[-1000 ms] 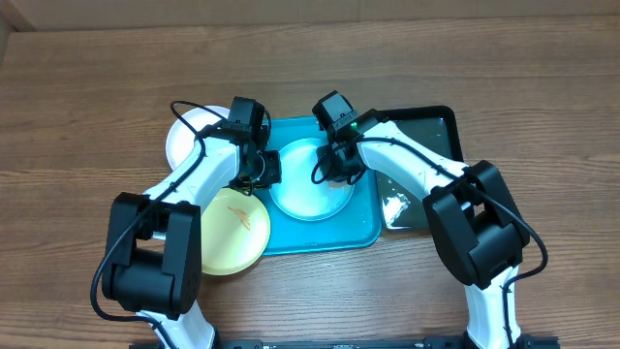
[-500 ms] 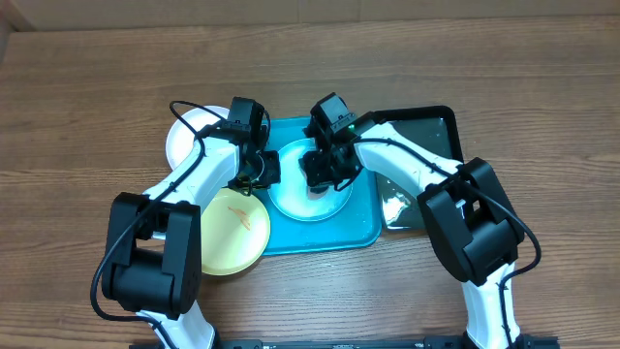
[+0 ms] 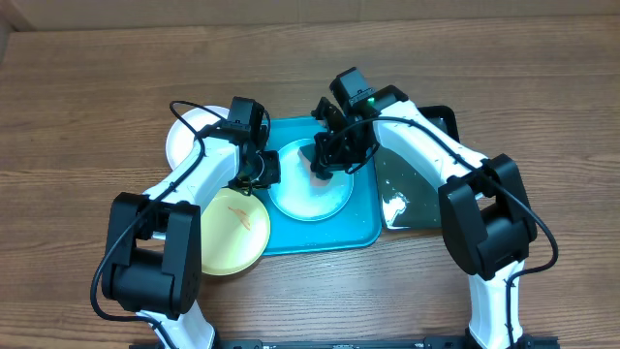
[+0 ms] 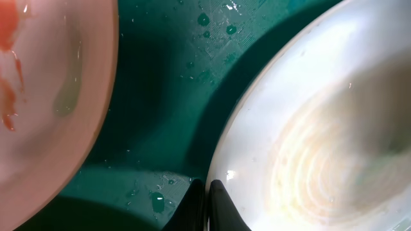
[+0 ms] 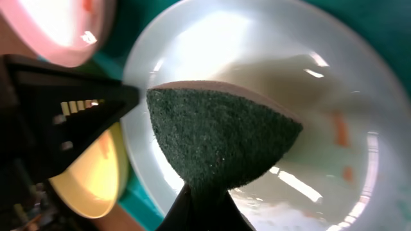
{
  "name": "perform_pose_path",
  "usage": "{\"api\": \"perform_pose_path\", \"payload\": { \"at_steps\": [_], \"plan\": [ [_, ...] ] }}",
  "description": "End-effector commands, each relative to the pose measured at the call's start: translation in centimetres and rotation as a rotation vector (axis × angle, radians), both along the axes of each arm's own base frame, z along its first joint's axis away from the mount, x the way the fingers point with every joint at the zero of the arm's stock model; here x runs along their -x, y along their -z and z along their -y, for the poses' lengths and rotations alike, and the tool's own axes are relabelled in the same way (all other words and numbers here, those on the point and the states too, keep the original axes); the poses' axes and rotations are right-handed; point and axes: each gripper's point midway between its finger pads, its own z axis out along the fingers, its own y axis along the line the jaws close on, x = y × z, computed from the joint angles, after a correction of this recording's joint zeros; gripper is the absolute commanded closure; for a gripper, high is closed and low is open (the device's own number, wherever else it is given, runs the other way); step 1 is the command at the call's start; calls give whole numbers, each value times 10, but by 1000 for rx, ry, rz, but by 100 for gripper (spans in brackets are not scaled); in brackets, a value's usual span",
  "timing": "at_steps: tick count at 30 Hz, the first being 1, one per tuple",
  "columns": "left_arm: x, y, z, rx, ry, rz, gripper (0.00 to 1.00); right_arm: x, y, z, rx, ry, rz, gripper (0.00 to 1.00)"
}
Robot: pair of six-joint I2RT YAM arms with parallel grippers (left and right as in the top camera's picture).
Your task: Clean dirty plates on tray and stack at the side
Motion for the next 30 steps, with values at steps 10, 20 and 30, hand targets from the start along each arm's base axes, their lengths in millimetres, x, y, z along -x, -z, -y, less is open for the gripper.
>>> {"api": "perform_pose_path", "payload": {
  "at_steps": [10, 20, 30],
  "plan": [
    [-4, 1, 4, 9, 19, 1, 96, -18, 25, 43, 392, 4, 250, 96],
    [-4, 1, 4, 9, 19, 0, 96, -3, 69, 53, 397, 83, 152, 96],
    [-4, 1, 3, 8, 19, 0, 96, 39, 70, -25, -50, -35, -102, 96]
  ]
}}
